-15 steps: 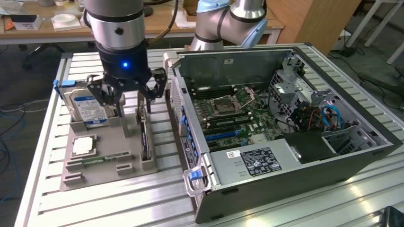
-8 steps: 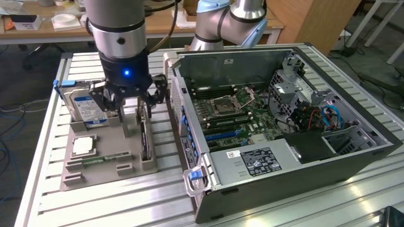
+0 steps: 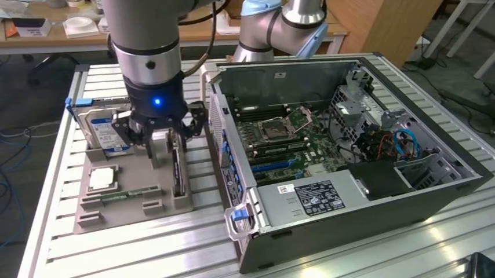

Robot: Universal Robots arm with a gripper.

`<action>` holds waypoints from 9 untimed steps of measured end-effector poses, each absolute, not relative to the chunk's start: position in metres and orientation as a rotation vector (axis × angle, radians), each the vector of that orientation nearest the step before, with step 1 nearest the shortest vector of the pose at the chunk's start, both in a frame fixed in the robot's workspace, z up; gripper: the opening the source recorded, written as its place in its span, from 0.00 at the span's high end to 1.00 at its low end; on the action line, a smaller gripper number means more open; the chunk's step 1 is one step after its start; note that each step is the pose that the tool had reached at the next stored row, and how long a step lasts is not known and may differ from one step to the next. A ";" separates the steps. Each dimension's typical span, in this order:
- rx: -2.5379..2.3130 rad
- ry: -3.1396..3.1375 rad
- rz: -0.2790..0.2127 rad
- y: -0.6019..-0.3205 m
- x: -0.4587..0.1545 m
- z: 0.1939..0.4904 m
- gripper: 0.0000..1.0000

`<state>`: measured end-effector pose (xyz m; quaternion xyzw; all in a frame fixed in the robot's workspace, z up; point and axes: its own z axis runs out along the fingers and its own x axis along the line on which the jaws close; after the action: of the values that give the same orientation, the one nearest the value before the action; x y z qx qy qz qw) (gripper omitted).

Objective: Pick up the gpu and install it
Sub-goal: 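Pick up the gpu and move the gpu toward the slot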

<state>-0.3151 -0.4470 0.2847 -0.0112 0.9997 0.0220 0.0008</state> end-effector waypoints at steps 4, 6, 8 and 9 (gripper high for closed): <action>-0.035 3.139 0.069 -0.449 -0.312 0.279 0.35; -0.035 3.139 0.069 -0.450 -0.310 0.276 0.35; -0.035 3.139 0.069 -0.450 -0.308 0.273 0.35; -0.035 3.139 0.069 -0.450 -0.306 0.272 0.35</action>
<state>-0.3061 -0.4505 0.2722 -0.0112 0.9997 0.0220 0.0008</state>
